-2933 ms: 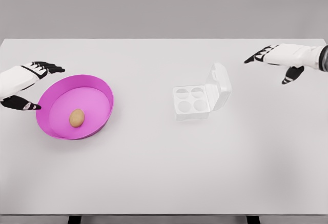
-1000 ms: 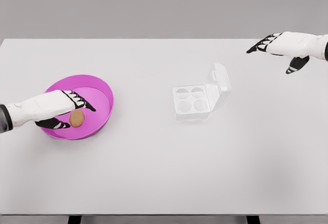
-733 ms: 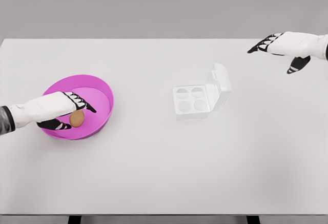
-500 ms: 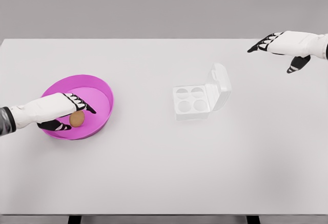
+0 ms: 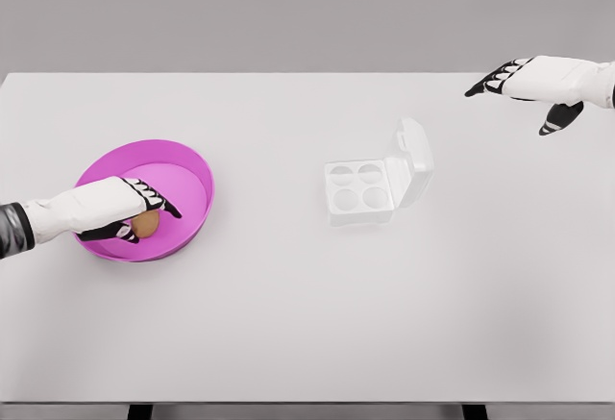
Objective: Pack egg into the box and close the box lid
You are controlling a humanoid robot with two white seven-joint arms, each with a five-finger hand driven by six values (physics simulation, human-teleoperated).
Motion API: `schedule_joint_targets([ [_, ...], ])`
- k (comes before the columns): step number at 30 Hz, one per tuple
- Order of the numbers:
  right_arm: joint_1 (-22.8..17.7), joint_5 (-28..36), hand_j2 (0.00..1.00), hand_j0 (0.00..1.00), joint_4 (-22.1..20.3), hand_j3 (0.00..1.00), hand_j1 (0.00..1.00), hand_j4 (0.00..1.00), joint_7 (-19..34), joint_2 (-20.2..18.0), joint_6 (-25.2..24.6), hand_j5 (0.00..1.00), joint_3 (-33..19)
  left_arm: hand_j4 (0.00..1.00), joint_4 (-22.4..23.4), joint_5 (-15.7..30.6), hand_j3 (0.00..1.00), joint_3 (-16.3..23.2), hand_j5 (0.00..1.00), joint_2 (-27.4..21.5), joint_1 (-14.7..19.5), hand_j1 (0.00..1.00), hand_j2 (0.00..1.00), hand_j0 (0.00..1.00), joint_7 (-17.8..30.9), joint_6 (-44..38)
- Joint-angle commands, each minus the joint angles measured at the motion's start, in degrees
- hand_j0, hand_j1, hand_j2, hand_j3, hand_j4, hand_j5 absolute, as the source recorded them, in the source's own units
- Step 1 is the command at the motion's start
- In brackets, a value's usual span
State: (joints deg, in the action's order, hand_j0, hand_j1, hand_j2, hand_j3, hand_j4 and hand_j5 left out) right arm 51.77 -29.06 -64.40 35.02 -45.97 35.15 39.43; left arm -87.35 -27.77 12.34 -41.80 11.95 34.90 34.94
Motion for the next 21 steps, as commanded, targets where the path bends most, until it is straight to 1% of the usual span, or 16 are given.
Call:
schedule_joint_targets([
  [1, 0.0, 0.2, 1.00, 1.00, 0.0, 1.00, 1.00, 1.00, 0.0, -0.1, -0.1, 1.00, -0.1, 0.70, 0.1, 0.0, 0.70, 0.0, 0.70, 0.1, 0.0, 0.70, 0.70, 0.70, 0.1, 0.1],
  [2, 0.0, 0.2, 1.00, 1.00, 0.0, 1.00, 1.00, 1.00, 0.0, -0.1, -0.1, 1.00, -0.1, 0.67, 0.1, 0.0, 0.67, 0.0, 0.67, 0.1, 0.0, 0.67, 0.67, 0.67, 0.1, 0.1],
  [4, 0.0, 0.2, 1.00, 1.00, 0.0, 1.00, 1.00, 1.00, 0.0, -0.1, -0.1, 1.00, -0.1, 0.65, 0.1, -0.1, 0.65, 0.0, 0.65, 0.1, 0.0, 0.65, 0.65, 0.65, 0.1, 0.1],
  [9, 0.0, 0.2, 1.00, 1.00, 0.0, 1.00, 1.00, 1.00, 0.0, -0.2, -0.1, 1.00, -0.1, 0.63, 0.1, -0.1, 0.63, 0.0, 0.63, 0.1, -0.1, 0.63, 0.63, 0.63, 0.1, 0.1],
  [14, 0.0, 0.2, 1.00, 1.00, 0.0, 1.00, 1.00, 1.00, 0.0, -0.1, -0.1, 1.00, -0.1, 0.55, 0.1, 0.0, 0.55, 0.0, 0.55, 0.1, 0.0, 0.55, 0.55, 0.55, 0.1, 0.1],
  [17, 0.0, 0.2, 1.00, 1.00, 0.0, 1.00, 1.00, 1.00, 0.0, -0.1, -0.1, 1.00, -0.1, 0.53, 0.1, 0.0, 0.53, 0.0, 0.53, 0.0, 0.0, 0.53, 0.53, 0.53, 0.1, 0.1],
  [18, 0.0, 0.2, 1.00, 1.00, 0.0, 1.00, 1.00, 1.00, 0.0, -0.1, -0.1, 1.00, -0.1, 0.51, 0.1, 0.0, 0.51, 0.0, 0.51, 0.0, 0.0, 0.51, 0.51, 0.51, 0.1, 0.1],
  [21, 0.0, 0.2, 1.00, 1.00, 0.0, 1.00, 1.00, 1.00, 0.0, -0.1, -0.1, 1.00, -0.1, 0.50, 0.1, 0.1, 0.50, -0.2, 0.50, 0.1, 0.1, 0.50, 0.50, 0.50, 0.1, 0.1],
])
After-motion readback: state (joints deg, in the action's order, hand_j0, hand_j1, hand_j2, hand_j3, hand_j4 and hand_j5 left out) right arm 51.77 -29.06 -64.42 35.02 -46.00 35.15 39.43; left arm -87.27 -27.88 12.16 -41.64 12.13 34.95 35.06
